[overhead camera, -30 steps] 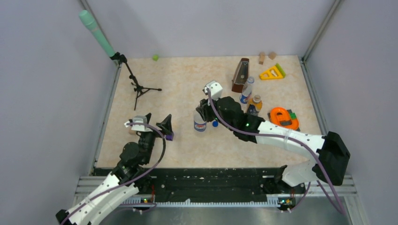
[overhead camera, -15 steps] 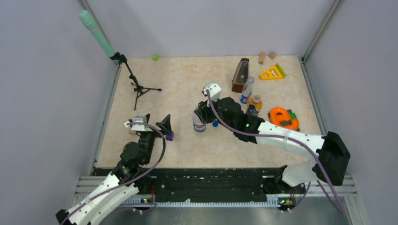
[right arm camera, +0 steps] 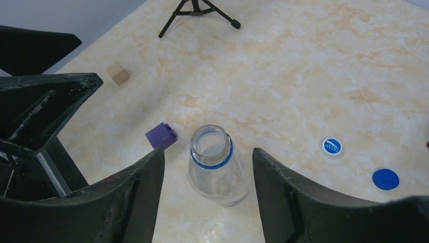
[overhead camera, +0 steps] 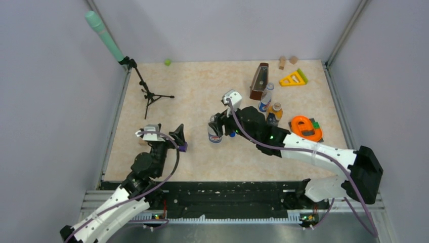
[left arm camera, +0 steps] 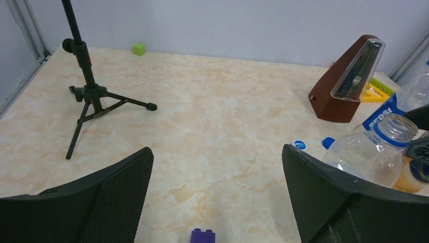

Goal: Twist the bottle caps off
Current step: Place the plastic bottle at the center of the board, then reset both arms

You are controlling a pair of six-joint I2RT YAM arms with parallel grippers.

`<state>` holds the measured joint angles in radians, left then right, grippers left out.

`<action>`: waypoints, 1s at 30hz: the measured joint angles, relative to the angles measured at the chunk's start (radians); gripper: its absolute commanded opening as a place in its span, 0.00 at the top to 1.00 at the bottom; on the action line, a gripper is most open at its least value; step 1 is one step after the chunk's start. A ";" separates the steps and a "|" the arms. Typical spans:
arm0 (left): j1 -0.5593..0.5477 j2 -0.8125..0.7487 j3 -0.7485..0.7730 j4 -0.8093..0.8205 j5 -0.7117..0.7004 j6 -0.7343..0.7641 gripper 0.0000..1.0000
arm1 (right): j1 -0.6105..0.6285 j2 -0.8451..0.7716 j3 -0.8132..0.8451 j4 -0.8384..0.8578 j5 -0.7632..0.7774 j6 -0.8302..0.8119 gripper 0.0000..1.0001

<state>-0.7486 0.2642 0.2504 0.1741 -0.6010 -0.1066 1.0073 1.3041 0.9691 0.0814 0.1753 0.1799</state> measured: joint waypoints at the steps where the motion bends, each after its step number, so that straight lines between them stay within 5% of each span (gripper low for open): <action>1: 0.000 0.006 0.000 0.003 -0.005 0.000 0.02 | 0.000 -0.005 -0.001 0.000 0.000 0.002 0.34; 10: 0.000 0.149 0.004 0.021 -0.089 -0.027 0.01 | -0.017 -0.169 -0.015 -0.023 0.167 0.005 0.32; 17: 0.000 0.274 0.072 0.021 -0.206 -0.082 0.02 | -0.219 -0.289 -0.014 -0.175 0.269 0.032 0.30; 30: 0.000 0.298 0.144 0.009 -0.318 -0.117 0.02 | -0.323 -0.766 -0.114 -0.424 0.471 0.173 0.27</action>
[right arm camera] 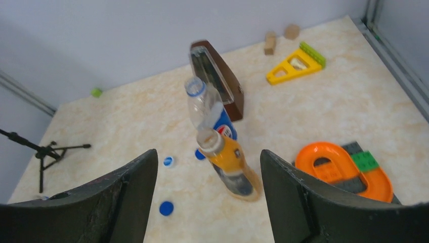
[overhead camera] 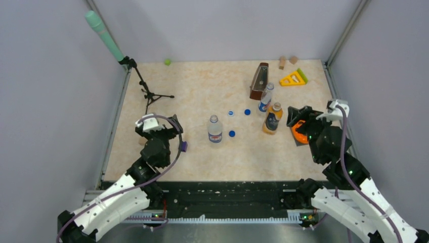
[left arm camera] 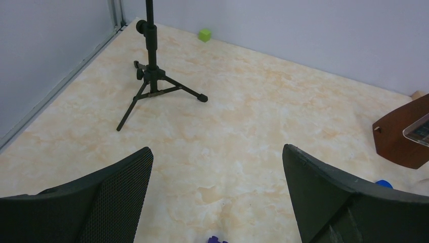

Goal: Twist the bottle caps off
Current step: Reset both arms

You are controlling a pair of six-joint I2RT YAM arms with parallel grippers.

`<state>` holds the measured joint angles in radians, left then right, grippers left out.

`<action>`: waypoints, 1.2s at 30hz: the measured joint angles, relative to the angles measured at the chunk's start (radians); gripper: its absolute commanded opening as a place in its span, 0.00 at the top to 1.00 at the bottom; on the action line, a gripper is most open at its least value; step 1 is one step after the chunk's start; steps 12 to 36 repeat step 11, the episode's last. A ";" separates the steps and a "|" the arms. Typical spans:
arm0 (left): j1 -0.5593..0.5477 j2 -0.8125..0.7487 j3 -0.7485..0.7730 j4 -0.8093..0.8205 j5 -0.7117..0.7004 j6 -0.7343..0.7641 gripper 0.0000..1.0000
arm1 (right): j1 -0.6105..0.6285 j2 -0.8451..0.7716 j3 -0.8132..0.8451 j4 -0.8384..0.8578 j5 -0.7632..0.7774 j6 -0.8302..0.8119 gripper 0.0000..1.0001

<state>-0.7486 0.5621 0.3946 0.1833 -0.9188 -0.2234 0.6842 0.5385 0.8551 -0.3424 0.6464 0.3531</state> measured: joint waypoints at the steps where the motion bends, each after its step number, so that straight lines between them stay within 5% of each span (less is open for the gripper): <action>1: 0.000 0.003 0.000 0.000 -0.003 -0.001 0.02 | 0.000 -0.026 -0.026 -0.028 0.019 0.023 0.26; 11: 0.000 0.039 0.032 -0.011 -0.043 -0.003 0.02 | 0.000 0.001 -0.105 -0.198 0.086 0.130 0.23; 36: 0.000 0.039 0.032 -0.011 -0.043 -0.003 0.02 | 0.000 0.001 -0.105 -0.198 0.086 0.130 0.23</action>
